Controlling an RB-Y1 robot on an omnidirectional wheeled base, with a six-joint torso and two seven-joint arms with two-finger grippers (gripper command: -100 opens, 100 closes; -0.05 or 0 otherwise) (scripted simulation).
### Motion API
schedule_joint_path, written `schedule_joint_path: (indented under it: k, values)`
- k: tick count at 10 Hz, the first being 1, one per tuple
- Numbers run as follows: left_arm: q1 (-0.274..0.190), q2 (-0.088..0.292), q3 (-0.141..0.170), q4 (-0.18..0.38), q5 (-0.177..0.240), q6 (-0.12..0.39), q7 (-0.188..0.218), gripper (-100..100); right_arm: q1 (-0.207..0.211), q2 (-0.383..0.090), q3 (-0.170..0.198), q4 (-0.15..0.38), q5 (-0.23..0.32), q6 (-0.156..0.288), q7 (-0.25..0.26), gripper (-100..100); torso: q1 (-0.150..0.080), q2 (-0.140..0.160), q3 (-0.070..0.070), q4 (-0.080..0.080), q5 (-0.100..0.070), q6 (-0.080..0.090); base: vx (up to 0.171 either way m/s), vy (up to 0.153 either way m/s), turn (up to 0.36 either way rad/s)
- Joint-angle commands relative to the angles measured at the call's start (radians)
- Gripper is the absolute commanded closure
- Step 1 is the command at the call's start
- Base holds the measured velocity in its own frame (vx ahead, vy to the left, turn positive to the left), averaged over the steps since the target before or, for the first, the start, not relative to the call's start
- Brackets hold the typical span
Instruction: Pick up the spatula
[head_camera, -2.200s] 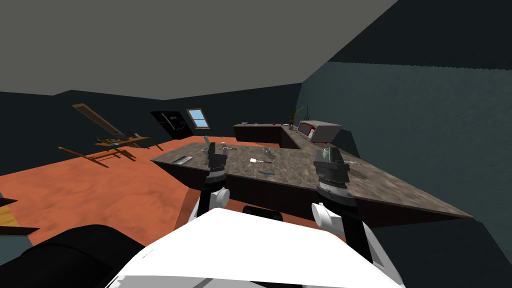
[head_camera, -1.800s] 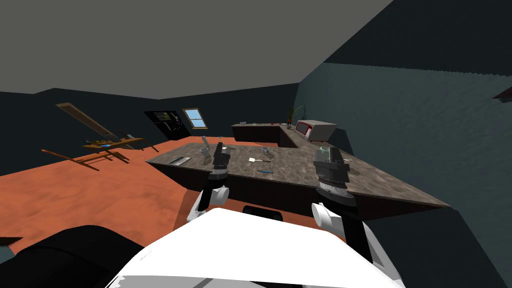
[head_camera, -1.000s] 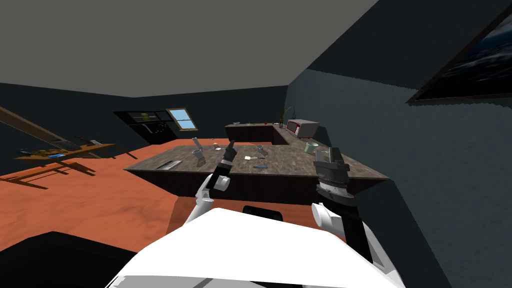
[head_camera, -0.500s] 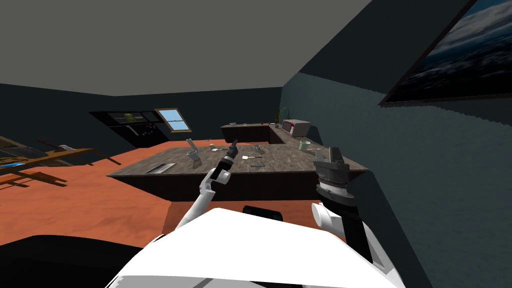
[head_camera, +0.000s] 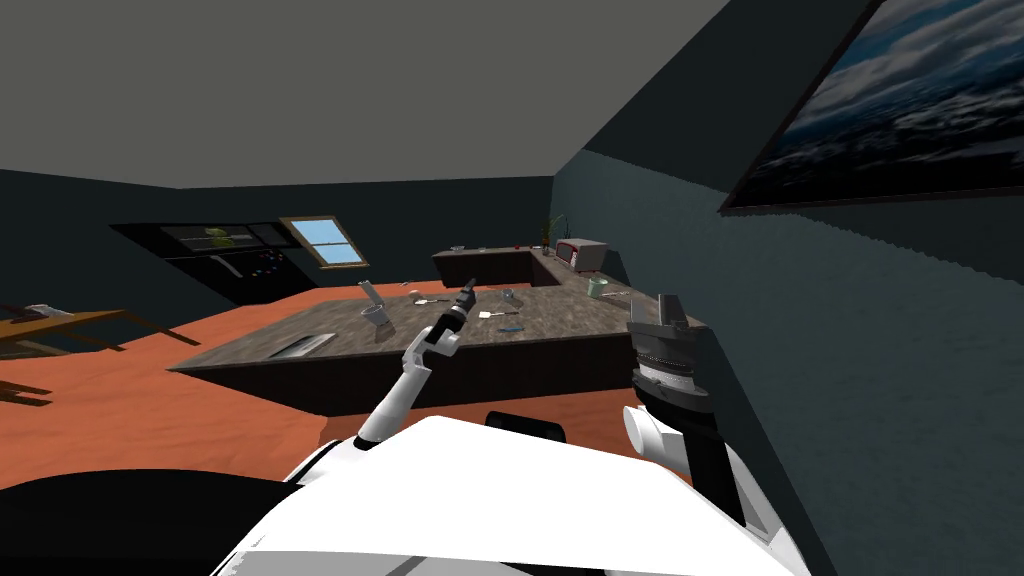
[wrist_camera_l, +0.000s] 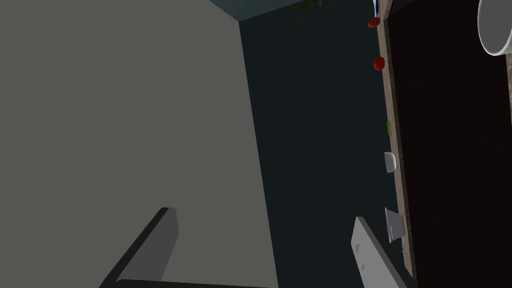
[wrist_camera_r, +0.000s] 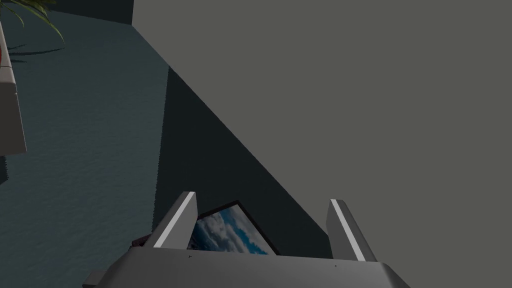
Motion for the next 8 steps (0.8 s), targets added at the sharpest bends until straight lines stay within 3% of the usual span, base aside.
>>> schedule_joint_path:
  k: [1, 4, 5, 7, 8]
  values:
    - [-0.050, 0.035, 0.007, 0.050, 0.013, 0.050, 0.020, -100, 0.000, 0.000, 0.000, 0.000, 0.000, 0.000, 0.000, 0, 0.000, 0.000, 0.000, 0.000, 0.000, 0.000, -0.031, 0.003, -0.191]
    - [-0.102, 0.060, 0.013, 0.120, 0.024, 0.135, 0.036, -100, 0.000, 0.000, 0.000, 0.000, 0.000, 0.000, 0.000, 0, 0.000, 0.000, 0.000, 0.000, 0.000, 0.001, -0.029, 0.001, -0.135]
    - [-0.148, 0.084, 0.019, 0.162, 0.035, 0.161, 0.052, -100, 0.000, 0.000, 0.000, 0.000, 0.000, 0.000, 0.000, 0, 0.000, 0.000, 0.000, 0.000, 0.000, 0.000, -0.028, -0.004, -0.223]
    - [-0.148, 0.084, 0.019, 0.173, 0.035, 0.203, 0.052, -100, 0.000, 0.000, 0.000, 0.000, 0.000, 0.000, 0.000, 0, 0.000, 0.000, 0.000, 0.000, 0.000, -0.001, -0.014, 0.006, -0.028]
    - [-0.193, 0.107, 0.027, 0.212, 0.048, 0.245, 0.069, -100, 0.000, 0.000, 0.000, 0.000, 0.000, 0.000, 0.000, 0, 0.000, -0.001, -0.001, 0.000, 0.000, -0.001, -0.012, 0.002, -0.197]
